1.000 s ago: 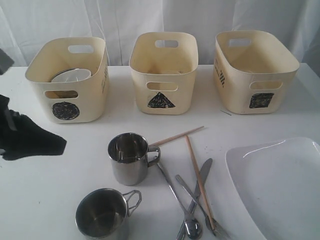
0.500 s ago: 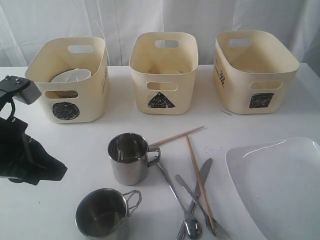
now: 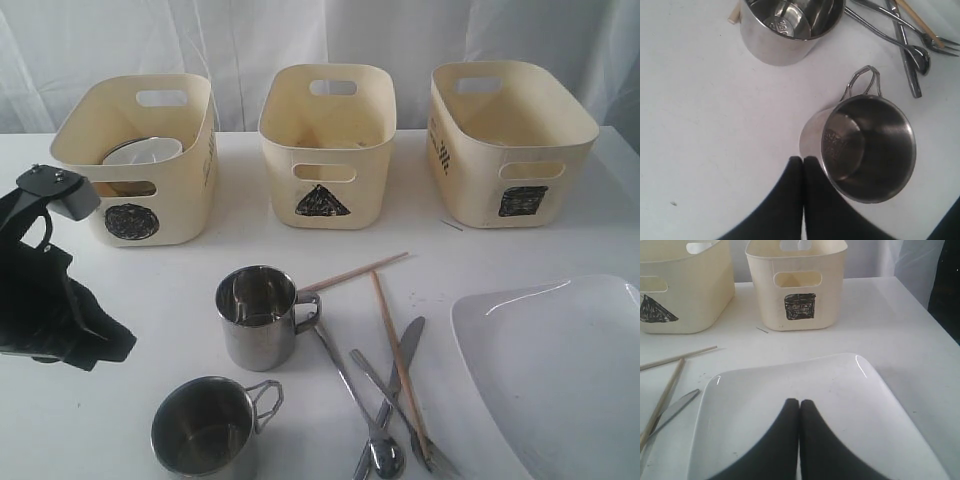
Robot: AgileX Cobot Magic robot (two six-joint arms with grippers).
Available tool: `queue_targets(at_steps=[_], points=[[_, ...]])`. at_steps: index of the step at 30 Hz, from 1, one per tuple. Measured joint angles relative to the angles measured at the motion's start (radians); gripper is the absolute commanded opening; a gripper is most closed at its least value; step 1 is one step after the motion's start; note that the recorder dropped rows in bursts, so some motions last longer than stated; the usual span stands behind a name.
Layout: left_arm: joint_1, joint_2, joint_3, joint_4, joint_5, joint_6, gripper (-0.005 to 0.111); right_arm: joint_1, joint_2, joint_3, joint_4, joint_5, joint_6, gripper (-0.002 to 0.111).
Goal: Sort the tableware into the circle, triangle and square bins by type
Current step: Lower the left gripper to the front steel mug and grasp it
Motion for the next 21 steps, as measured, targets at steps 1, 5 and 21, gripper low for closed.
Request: queue_targets(at_steps=[1, 5, 21], points=[[-0.002, 0.007, 0.000, 0.000, 0.000, 0.005, 0.000, 0.000, 0.000, 0.000, 0.000, 0.000, 0.000, 0.000], [-0.006, 0.013, -0.007, 0.006, 0.034, 0.022, 0.000, 0.000, 0.000, 0.000, 0.000, 0.000, 0.000, 0.000], [-0.083, 0.103, -0.027, 0.022, 0.012, 0.108, 0.042, 0.000, 0.000, 0.000, 0.000, 0.000, 0.002, 0.000]])
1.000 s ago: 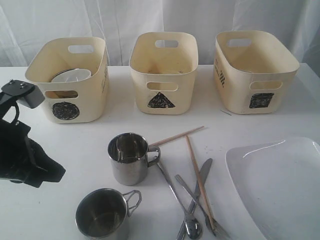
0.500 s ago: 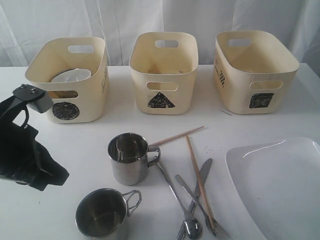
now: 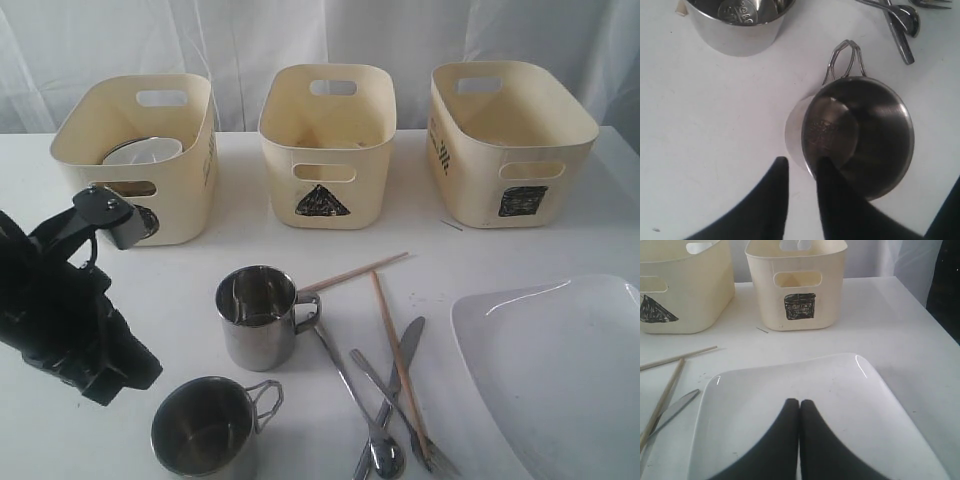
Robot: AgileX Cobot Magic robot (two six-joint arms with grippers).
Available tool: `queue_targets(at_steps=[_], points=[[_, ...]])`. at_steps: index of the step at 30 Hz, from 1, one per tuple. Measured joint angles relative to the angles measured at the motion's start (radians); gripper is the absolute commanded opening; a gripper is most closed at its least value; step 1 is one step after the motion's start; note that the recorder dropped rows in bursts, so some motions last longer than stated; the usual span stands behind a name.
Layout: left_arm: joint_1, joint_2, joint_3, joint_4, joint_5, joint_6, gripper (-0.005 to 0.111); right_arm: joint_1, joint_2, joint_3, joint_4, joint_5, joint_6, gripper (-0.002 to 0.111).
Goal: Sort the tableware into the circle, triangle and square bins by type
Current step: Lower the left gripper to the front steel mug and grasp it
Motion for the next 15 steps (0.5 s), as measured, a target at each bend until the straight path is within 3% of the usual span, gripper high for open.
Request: queue_targets(at_steps=[3, 10, 15], points=[[-0.021, 0.018, 0.000, -0.002, -0.026, 0.003, 0.052, 0.000, 0.000, 0.000, 0.000, 0.000, 0.000, 0.000], [-0.088, 0.050, -0.001, -0.018, -0.069, 0.005, 0.053, 0.000, 0.000, 0.000, 0.000, 0.000, 0.000, 0.000], [-0.097, 0.069, -0.001, -0.020, -0.091, 0.005, 0.053, 0.000, 0.000, 0.000, 0.000, 0.000, 0.000, 0.000]])
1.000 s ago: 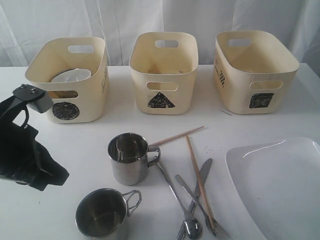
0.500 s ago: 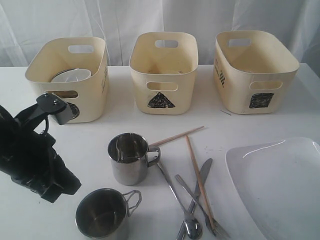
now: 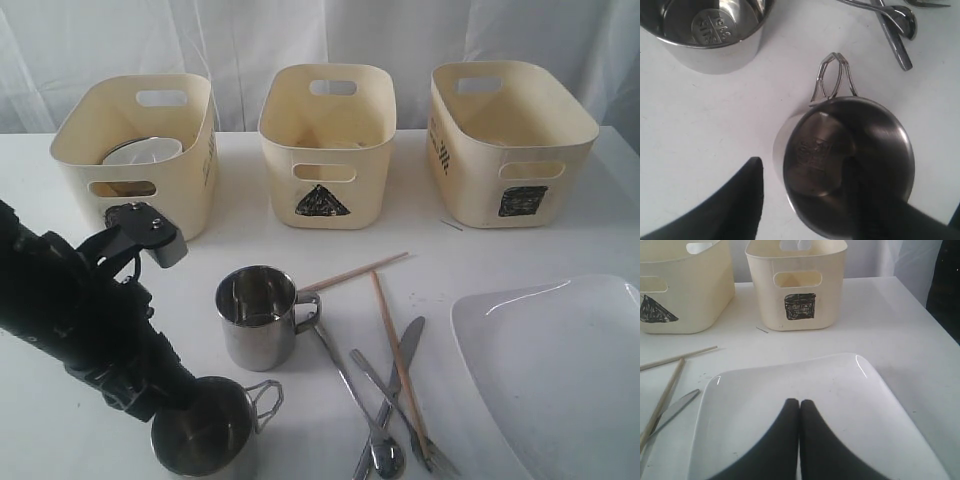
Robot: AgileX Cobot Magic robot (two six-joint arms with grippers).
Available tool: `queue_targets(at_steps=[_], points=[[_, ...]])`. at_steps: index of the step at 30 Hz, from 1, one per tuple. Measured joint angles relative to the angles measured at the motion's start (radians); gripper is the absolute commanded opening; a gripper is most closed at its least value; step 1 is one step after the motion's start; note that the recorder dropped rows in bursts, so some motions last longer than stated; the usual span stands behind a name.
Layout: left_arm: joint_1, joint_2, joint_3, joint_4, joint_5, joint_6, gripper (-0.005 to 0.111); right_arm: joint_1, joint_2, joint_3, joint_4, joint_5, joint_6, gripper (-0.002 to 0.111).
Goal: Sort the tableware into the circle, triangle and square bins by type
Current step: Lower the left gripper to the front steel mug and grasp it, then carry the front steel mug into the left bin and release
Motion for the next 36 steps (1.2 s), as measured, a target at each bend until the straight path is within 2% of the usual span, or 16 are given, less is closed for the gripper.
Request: queue_targets(at_steps=[5, 11, 17, 36], points=[[0.000, 0.003, 0.000, 0.000, -0.004, 0.000, 0.054, 0.000, 0.000, 0.000, 0.000, 0.000, 0.000, 0.000], [0.000, 0.003, 0.000, 0.010, -0.015, 0.002, 0.069, 0.000, 0.000, 0.000, 0.000, 0.000, 0.000, 0.000], [-0.001, 0.004, 0.000, 0.019, -0.057, 0.003, 0.069, 0.000, 0.000, 0.000, 0.000, 0.000, 0.000, 0.000], [-0.001, 0.072, -0.001, 0.021, -0.063, 0.009, 0.068, 0.000, 0.000, 0.000, 0.000, 0.000, 0.000, 0.000]])
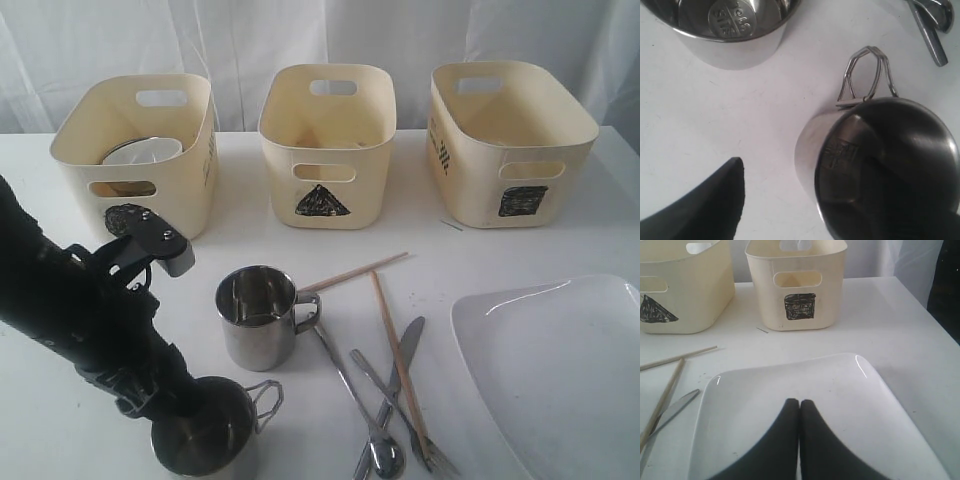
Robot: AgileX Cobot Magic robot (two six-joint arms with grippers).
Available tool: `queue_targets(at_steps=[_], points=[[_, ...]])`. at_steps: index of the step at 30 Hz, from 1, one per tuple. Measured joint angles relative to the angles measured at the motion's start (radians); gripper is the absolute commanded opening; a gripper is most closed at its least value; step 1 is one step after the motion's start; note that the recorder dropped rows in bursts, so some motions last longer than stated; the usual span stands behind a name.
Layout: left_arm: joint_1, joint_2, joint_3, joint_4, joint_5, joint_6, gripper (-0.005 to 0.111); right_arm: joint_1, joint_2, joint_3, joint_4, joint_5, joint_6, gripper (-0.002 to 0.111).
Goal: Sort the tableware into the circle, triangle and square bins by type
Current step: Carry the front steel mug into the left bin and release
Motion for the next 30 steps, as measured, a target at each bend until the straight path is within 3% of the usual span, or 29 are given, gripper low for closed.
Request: queue_targets(at_steps=[7, 10, 14, 17, 18, 24, 27, 29, 30], points=[[0.000, 0.049, 0.000, 0.000, -0.002, 0.000, 0.068, 0.000, 0.000, 0.000, 0.000, 0.000, 0.000, 0.000], [0.000, 0.069, 0.000, -0.007, -0.002, 0.000, 0.062, 0.000, 0.000, 0.000, 0.000, 0.000, 0.000, 0.000], [0.000, 0.085, 0.000, -0.015, 0.004, 0.000, 0.041, 0.000, 0.000, 0.000, 0.000, 0.000, 0.000, 0.000], [0.000, 0.086, 0.000, -0.018, 0.006, 0.009, 0.014, 0.000, 0.000, 0.000, 0.000, 0.000, 0.000, 0.000], [0.000, 0.086, 0.000, -0.020, 0.006, 0.013, 0.000, 0.000, 0.000, 0.000, 0.000, 0.000, 0.000, 0.000], [0.000, 0.045, 0.000, 0.000, 0.031, 0.038, 0.000, 0.000, 0.000, 0.000, 0.000, 0.000, 0.000, 0.000], [-0.001, -0.078, -0.013, 0.038, 0.087, 0.014, 0.000, 0.000, 0.000, 0.000, 0.000, 0.000, 0.000, 0.000], [-0.001, -0.161, -0.084, 0.188, 0.114, -0.109, 0.000, 0.000, 0.000, 0.000, 0.000, 0.000, 0.000, 0.000], [0.004, -0.192, -0.146, 0.343, 0.119, -0.230, 0.000, 0.000, 0.000, 0.000, 0.000, 0.000, 0.000, 0.000]])
